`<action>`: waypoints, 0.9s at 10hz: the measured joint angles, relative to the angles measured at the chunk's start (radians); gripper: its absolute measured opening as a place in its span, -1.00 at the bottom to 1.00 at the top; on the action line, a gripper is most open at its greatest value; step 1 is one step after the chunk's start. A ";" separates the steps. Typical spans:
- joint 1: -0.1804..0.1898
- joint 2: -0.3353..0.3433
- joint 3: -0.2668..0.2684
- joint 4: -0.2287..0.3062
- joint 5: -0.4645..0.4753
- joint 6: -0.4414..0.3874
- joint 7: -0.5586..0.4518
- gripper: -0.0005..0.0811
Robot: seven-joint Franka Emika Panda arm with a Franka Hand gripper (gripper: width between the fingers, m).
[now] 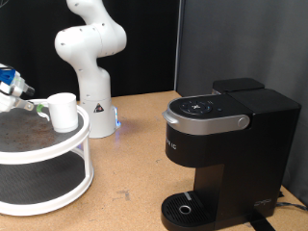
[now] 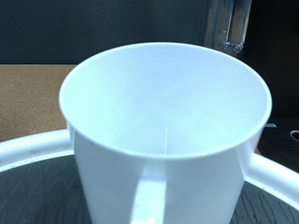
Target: Make a cup of coffee with the keurig machine
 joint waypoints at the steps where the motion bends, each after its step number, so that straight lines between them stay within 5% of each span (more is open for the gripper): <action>1: 0.016 0.000 -0.009 -0.004 0.004 0.002 -0.002 0.98; 6: 0.030 0.000 -0.019 -0.030 0.026 0.057 -0.001 0.98; 9: 0.083 0.000 -0.062 -0.040 0.027 0.055 -0.001 0.98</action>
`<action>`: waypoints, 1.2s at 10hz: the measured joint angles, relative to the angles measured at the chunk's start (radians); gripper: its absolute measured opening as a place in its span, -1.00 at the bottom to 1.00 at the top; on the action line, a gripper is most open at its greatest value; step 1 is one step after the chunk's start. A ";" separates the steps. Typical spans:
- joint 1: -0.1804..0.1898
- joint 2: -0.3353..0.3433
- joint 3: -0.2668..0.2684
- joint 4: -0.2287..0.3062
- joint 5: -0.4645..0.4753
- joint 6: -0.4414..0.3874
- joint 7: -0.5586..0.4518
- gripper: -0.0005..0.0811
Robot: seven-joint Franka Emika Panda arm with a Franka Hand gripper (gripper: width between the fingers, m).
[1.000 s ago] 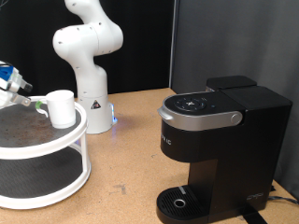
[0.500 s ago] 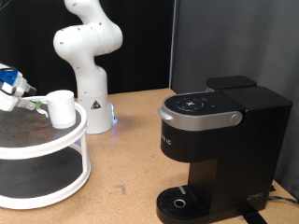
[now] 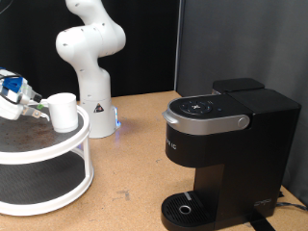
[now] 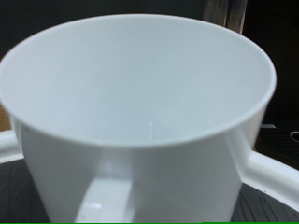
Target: Make a cup of coffee with the keurig machine
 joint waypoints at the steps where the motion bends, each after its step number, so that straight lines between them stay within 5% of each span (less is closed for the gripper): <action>1: 0.006 0.000 -0.003 -0.001 0.000 -0.004 0.000 0.98; 3: 0.007 -0.001 -0.003 -0.002 0.001 -0.013 0.000 0.98; 5: 0.006 -0.002 -0.003 -0.002 0.002 -0.017 0.000 0.35; 6: 0.006 -0.003 -0.003 -0.002 0.003 -0.018 0.000 0.35; 7: 0.006 -0.004 -0.003 -0.002 0.004 -0.018 0.000 0.01; 8: 0.005 -0.004 -0.003 -0.002 0.004 -0.021 0.000 0.01; 9: 0.004 -0.004 -0.003 -0.002 0.004 -0.034 0.002 -0.51; 10: 0.001 -0.004 -0.002 -0.001 0.003 -0.052 0.004 -0.82; 12: -0.024 -0.004 0.008 0.002 -0.012 -0.107 0.015 -0.82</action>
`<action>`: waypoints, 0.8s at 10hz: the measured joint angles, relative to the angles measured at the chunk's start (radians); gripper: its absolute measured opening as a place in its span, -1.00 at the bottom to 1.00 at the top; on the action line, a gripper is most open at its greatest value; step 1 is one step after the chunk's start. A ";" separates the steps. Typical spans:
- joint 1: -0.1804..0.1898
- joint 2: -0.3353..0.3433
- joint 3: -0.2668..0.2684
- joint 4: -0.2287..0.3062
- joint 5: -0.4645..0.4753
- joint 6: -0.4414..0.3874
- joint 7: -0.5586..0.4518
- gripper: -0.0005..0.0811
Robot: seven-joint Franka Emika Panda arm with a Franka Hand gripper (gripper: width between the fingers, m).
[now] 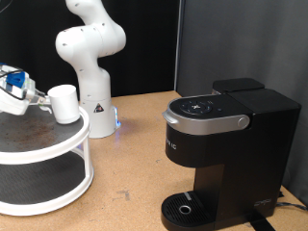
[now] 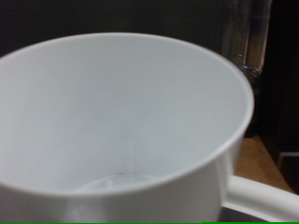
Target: Make a cup of coffee with the keurig machine
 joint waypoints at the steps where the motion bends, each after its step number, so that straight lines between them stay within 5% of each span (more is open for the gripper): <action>1: -0.030 -0.003 0.024 0.003 -0.011 -0.040 0.013 -0.82; 5: -0.196 -0.107 0.227 0.006 -0.006 -0.090 0.117 -0.82; 8: -0.234 -0.175 0.337 0.012 -0.006 -0.062 0.201 -0.82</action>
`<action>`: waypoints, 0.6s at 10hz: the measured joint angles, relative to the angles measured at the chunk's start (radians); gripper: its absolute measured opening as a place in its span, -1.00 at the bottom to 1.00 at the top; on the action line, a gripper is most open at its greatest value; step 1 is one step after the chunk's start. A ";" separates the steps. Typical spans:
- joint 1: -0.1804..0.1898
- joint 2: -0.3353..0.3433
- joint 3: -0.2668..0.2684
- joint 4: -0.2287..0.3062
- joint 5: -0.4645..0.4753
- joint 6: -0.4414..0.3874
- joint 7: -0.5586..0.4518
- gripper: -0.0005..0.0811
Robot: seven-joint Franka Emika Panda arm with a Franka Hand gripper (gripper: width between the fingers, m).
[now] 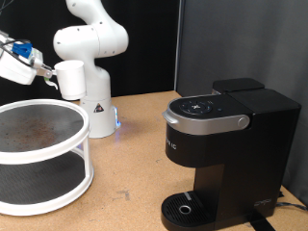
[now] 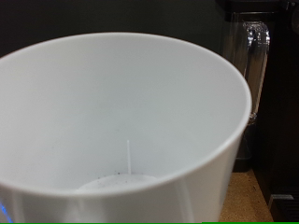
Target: Make a cup of coffee with the keurig machine
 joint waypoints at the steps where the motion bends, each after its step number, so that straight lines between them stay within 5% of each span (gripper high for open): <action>1: 0.001 0.001 -0.004 -0.002 0.000 0.000 0.000 -0.82; 3: -0.015 -0.015 0.030 -0.057 0.155 0.128 0.072 -0.82; 6: -0.019 -0.050 0.177 -0.154 0.319 0.399 0.188 -0.82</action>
